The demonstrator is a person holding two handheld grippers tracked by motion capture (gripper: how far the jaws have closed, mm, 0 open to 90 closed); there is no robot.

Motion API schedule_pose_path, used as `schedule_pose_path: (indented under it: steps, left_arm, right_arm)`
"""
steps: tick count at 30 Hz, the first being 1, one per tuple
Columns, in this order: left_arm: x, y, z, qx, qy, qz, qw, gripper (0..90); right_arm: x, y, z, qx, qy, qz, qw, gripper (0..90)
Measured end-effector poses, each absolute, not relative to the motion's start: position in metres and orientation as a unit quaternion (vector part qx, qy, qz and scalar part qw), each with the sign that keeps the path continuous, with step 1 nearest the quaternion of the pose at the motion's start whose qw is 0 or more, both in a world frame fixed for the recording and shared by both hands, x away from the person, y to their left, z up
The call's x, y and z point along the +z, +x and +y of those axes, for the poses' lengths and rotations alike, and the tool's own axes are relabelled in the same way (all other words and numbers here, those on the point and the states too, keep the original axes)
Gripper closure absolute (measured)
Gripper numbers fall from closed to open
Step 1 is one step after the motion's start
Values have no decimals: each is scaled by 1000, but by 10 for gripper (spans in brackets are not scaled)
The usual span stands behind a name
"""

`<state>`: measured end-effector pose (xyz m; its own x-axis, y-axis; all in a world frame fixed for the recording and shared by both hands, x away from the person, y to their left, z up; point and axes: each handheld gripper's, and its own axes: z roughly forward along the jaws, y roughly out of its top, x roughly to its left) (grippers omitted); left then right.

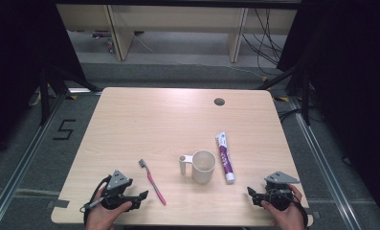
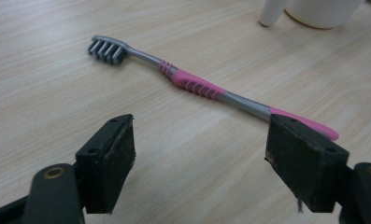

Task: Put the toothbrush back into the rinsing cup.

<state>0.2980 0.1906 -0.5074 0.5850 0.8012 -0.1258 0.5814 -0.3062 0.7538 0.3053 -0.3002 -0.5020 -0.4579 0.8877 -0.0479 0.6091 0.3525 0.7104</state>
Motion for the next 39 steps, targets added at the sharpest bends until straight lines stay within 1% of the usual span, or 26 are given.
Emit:
schedule_pose_path:
  steps: [1, 2, 3, 4, 5, 8, 9, 10, 11, 12, 14, 15, 16, 20, 22, 23, 28, 32, 33, 37, 39]
  left_arm:
    - [-507, 298, 189, 139, 793, 435, 403, 259]
    - [-506, 298, 188, 140, 793, 434, 403, 280]
    - [-505, 297, 185, 142, 789, 431, 414, 337]
    - [-505, 297, 185, 142, 789, 431, 414, 372]
    - [-503, 297, 182, 141, 796, 414, 417, 419]
    - [-501, 296, 177, 142, 803, 401, 418, 559]
    - [-499, 296, 172, 151, 804, 393, 420, 596]
    - [-499, 296, 172, 151, 804, 393, 420, 657]
    - [-497, 296, 168, 151, 809, 378, 424, 716]
    - [-497, 296, 168, 151, 809, 378, 424, 761]
    - [-497, 296, 162, 155, 808, 371, 430, 835]
    - [-496, 297, 158, 154, 820, 356, 422, 862]
    - [-496, 298, 154, 152, 824, 349, 420, 887]
    - [-501, 301, 141, 136, 832, 337, 420, 896]
    - [-502, 303, 139, 138, 836, 332, 415, 895]
    - [-504, 304, 134, 129, 833, 332, 423, 895]
    - [-509, 306, 128, 112, 838, 329, 420, 895]
    - [-511, 305, 125, 111, 837, 331, 421, 895]
    - [-511, 305, 125, 110, 841, 326, 418, 895]
    - [-514, 303, 123, 103, 846, 325, 409, 896]
    - [-515, 303, 123, 102, 848, 324, 406, 896]
  right_arm:
    - [-501, 305, -300, 318, 475, 792, 215, 208]
    - [-501, 305, -300, 317, 479, 791, 212, 209]
    - [-501, 305, -300, 317, 479, 790, 212, 208]
    - [-501, 305, -300, 317, 479, 790, 212, 208]
    - [-501, 305, -300, 317, 480, 790, 212, 208]
    - [-501, 305, -300, 318, 480, 790, 212, 208]
    - [-501, 303, -299, 315, 489, 786, 211, 208]
    - [-501, 304, -300, 317, 483, 789, 210, 208]
    - [-501, 304, -300, 317, 481, 789, 211, 208]
    - [-501, 304, -300, 315, 482, 790, 212, 208]
    - [-501, 305, -300, 319, 479, 791, 208, 208]
    - [-502, 305, -302, 317, 473, 793, 218, 209]
    - [-502, 306, -301, 319, 473, 792, 216, 208]
    - [-502, 305, -301, 314, 477, 792, 217, 208]
    - [-502, 305, -302, 316, 473, 793, 217, 208]
    - [-502, 306, -302, 317, 472, 793, 217, 208]
    - [-502, 305, -302, 315, 477, 791, 218, 208]
    - [-502, 305, -302, 315, 479, 790, 218, 208]
    - [-501, 304, -301, 316, 487, 787, 209, 209]
    - [-502, 304, -302, 316, 479, 790, 217, 209]
    - [-502, 305, -301, 324, 478, 789, 209, 209]
